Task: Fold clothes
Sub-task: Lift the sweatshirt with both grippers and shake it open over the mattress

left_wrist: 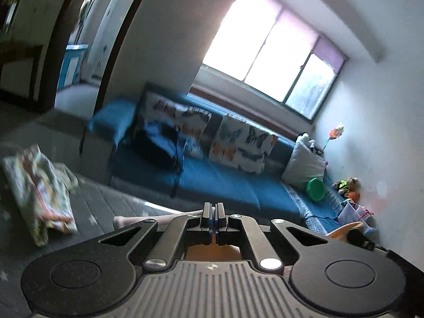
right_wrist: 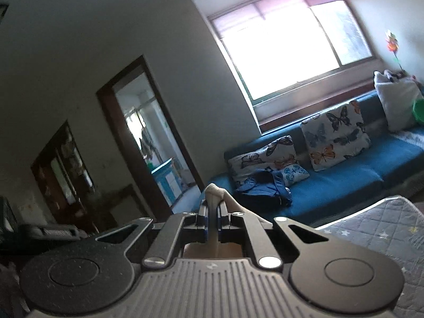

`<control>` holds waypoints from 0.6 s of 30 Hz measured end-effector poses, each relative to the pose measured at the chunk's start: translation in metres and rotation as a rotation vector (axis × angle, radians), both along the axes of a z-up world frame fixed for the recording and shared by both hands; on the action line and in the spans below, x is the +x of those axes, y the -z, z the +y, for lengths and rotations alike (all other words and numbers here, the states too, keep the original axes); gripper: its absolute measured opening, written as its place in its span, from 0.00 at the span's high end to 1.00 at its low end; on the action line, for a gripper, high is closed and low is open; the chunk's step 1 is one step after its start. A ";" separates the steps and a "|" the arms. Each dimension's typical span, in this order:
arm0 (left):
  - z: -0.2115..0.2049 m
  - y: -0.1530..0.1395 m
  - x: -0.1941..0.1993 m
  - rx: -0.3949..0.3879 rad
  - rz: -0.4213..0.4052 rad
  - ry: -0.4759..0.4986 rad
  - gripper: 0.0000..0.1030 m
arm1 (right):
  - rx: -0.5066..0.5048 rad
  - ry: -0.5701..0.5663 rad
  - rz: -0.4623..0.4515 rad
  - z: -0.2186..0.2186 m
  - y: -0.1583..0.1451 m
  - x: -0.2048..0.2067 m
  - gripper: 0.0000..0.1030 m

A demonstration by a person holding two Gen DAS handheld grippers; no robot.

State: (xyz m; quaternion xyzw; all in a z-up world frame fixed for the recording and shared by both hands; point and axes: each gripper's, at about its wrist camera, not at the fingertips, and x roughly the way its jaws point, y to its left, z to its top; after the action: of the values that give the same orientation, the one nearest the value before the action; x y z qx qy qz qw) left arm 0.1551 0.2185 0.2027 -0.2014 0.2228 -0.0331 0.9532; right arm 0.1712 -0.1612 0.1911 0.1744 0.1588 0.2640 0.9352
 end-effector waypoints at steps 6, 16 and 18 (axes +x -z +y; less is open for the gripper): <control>0.002 0.034 -0.057 0.078 0.060 0.038 0.98 | -0.103 -0.093 0.081 -0.003 0.019 -0.036 0.95; 0.018 0.160 -0.165 0.149 0.372 0.100 0.98 | -0.400 -0.296 0.394 0.005 0.126 -0.130 0.95; 0.021 0.180 -0.178 0.161 0.432 0.102 0.98 | -0.429 -0.304 0.428 0.006 0.141 -0.146 0.94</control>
State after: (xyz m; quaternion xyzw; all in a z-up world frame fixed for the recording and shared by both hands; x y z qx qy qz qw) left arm -0.0233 0.2396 0.0222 -0.1155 0.4334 -0.0197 0.8936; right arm 0.0254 -0.1551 0.0499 -0.0008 0.4275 0.3183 0.8461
